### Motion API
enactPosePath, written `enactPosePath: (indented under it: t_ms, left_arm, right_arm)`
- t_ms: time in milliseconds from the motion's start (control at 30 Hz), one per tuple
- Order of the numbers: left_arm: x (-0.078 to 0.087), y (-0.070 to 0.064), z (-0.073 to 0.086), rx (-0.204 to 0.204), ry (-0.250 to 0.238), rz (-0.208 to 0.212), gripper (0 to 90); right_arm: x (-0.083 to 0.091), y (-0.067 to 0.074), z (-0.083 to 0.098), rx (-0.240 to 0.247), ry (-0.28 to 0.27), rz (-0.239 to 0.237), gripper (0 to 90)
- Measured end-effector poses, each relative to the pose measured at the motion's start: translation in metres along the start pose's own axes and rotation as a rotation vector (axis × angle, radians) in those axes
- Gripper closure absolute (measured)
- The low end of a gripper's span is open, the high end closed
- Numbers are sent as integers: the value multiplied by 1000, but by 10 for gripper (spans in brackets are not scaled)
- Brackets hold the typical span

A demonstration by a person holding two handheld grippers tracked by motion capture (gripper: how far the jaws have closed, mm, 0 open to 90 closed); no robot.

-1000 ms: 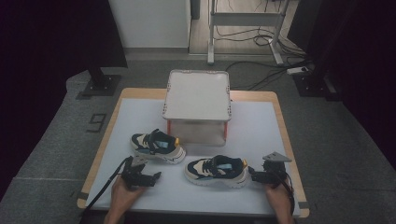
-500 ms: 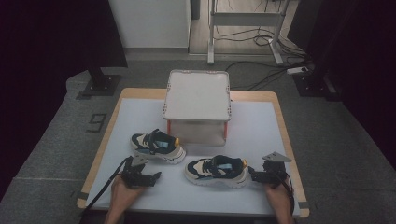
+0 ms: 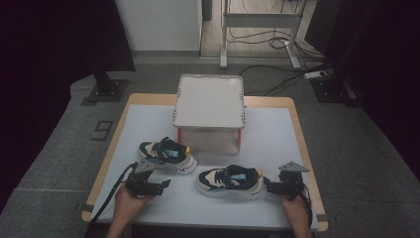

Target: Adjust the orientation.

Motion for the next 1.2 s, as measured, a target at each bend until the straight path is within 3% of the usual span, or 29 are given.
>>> enactPosePath:
  t_ms: [100, 333, 400, 467, 633, 867, 967, 1067, 1200]
  left_arm:
    - [11, -13, -17, -16, -14, 31, 213]
    - [14, -32, -49, -64, -35, 49, 268]
    - [12, -38, -60, -73, -42, 61, 274]
    - [5, -41, -76, -78, -40, 44, 297]
    - [-13, -39, -90, -54, -24, 47, 366]
    - [-34, -37, -93, -26, 5, 40, 426]
    - [-40, -38, -95, -20, -7, 11, 422]
    - [-44, -34, -94, -9, 18, -17, 436]
    - [-47, -29, -92, -23, 22, -61, 558]
  right_arm:
    - [0, 0, 0, 1, -1, 1, 128]
    - [0, 0, 0, 1, -1, 0, 128]
    - [0, 0, 0, 0, -1, -1, 128]
    - [0, 0, 0, 2, -2, 0, 129]
    - [0, 0, 0, 2, -2, -1, 130]
    - [0, 0, 0, 2, -5, 1, 132]
    - [0, 0, 0, 2, -5, 0, 131]
    - [0, 0, 0, 2, -5, 1, 132]
    - [0, 0, 0, 2, -5, 1, 132]
Point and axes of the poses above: each handheld gripper's, and its own axes: x roughly backward along the jaws, z roughly out of its underside, y roughly to its left, the point moved 9 cm from there along -x, roughly forward along the jaws, and after that the axes turned 11 degrees about x, right-handed, at the moved point
